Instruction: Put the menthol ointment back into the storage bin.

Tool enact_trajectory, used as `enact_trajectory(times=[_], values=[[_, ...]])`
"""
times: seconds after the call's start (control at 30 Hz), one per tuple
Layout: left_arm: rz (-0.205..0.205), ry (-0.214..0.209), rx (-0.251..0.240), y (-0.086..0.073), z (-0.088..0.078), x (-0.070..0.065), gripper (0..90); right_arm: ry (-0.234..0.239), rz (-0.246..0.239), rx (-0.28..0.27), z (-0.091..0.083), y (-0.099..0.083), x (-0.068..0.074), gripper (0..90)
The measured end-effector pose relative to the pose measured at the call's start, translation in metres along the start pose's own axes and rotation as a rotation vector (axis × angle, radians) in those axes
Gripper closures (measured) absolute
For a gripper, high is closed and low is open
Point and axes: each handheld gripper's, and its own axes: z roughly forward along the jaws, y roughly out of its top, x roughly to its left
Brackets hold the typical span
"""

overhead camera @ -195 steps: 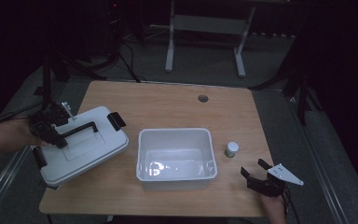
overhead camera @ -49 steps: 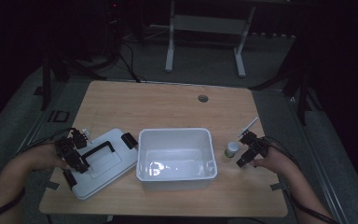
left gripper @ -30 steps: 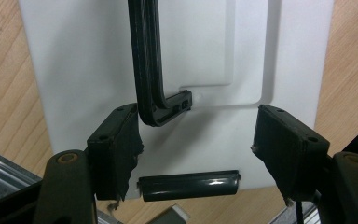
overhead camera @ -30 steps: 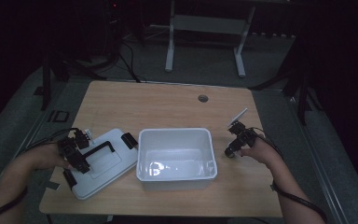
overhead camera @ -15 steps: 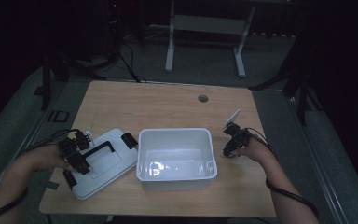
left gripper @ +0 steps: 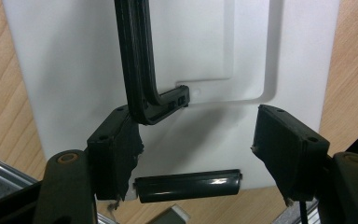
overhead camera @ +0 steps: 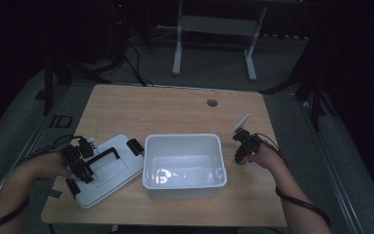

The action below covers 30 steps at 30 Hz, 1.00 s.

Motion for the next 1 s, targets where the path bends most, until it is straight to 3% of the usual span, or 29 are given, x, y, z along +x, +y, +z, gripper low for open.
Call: enact_trajectory(times=[0.17,0.33,0.43,0.7,0.77,0.8,0.97,1.0], values=[[0.005,0.001,0.004,-0.001,0.001,0.0,31.4,-0.015,-0.014,0.01,-0.001,0.001,0.002,49.8],[0.002,-0.002,0.002,0.0,0.0,0.0,31.4,-0.026,-0.059,0.005,-0.006,0.0,0.004,49.9],[0.004,0.005,-0.003,0.0,-0.002,0.0,31.4,-0.045,-0.101,-0.014,-0.013,-0.002,0.005,49.9],[0.011,0.002,-0.001,0.0,-0.003,-0.001,31.4,-0.056,-0.247,0.021,-0.025,-0.013,0.011,50.0],[0.011,0.002,-0.001,0.0,-0.003,-0.001,31.4,-0.055,-0.261,0.025,-0.027,-0.014,0.013,50.0],[0.013,0.001,0.0,0.001,-0.004,-0.001,31.4,-0.049,-0.312,0.03,-0.03,-0.017,0.016,49.9],[0.009,-0.002,-0.019,0.002,-0.006,0.0,31.4,-0.031,-0.345,0.025,-0.035,-0.022,0.02,50.0],[0.01,-0.005,-0.018,0.002,-0.006,0.0,31.4,-0.03,-0.37,0.021,-0.038,-0.024,0.022,49.9]])
